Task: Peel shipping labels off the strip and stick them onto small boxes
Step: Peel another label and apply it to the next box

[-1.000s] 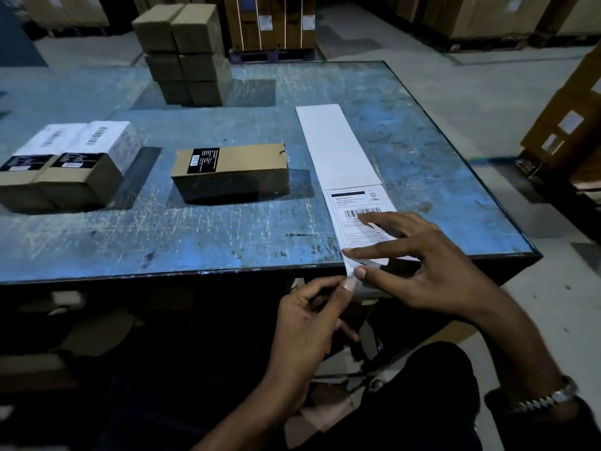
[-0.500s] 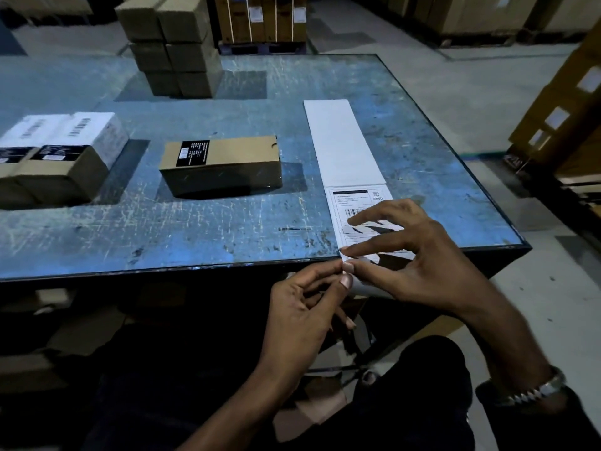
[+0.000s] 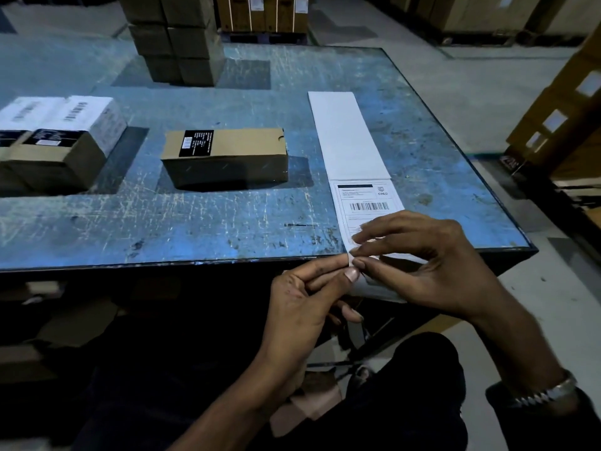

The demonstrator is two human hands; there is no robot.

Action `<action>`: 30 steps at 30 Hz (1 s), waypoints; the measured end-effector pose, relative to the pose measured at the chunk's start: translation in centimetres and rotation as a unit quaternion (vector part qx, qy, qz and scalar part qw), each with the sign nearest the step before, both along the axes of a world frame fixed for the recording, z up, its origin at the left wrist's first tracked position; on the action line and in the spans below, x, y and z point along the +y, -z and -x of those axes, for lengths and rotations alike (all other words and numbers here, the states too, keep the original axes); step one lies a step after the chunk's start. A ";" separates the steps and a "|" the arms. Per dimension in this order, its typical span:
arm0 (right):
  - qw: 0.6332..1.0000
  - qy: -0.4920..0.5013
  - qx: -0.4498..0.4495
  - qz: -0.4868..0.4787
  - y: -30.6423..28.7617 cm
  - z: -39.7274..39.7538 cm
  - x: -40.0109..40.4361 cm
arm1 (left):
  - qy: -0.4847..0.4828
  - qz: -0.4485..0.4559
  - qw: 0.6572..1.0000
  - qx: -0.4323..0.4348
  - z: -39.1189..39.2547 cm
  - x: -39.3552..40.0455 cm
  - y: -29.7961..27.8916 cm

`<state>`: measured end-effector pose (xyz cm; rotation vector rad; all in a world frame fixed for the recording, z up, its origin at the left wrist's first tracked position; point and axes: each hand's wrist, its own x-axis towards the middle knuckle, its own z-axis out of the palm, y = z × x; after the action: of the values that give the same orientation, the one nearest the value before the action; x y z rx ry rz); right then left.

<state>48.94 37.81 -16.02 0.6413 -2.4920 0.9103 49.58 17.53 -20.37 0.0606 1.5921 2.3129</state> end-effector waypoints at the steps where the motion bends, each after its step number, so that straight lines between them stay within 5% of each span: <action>1: 1.000 -0.003 -0.005 -0.001 -0.1 0.0 0.1 | 0.005 -0.008 1.000 -0.006 0.0 0.0 0.0; 21: 0.996 0.027 -0.078 0.021 -0.8 0.5 -0.1 | -0.001 0.021 1.000 0.000 -0.1 0.3 0.8; 30: 0.965 0.186 -0.131 0.130 -1.9 3.1 1.0 | -0.020 0.024 0.999 -0.009 -0.4 0.2 0.6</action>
<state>45.85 38.82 -14.10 -0.0386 -2.5250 1.2022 50.03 17.70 -20.96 -0.0030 1.6539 2.2978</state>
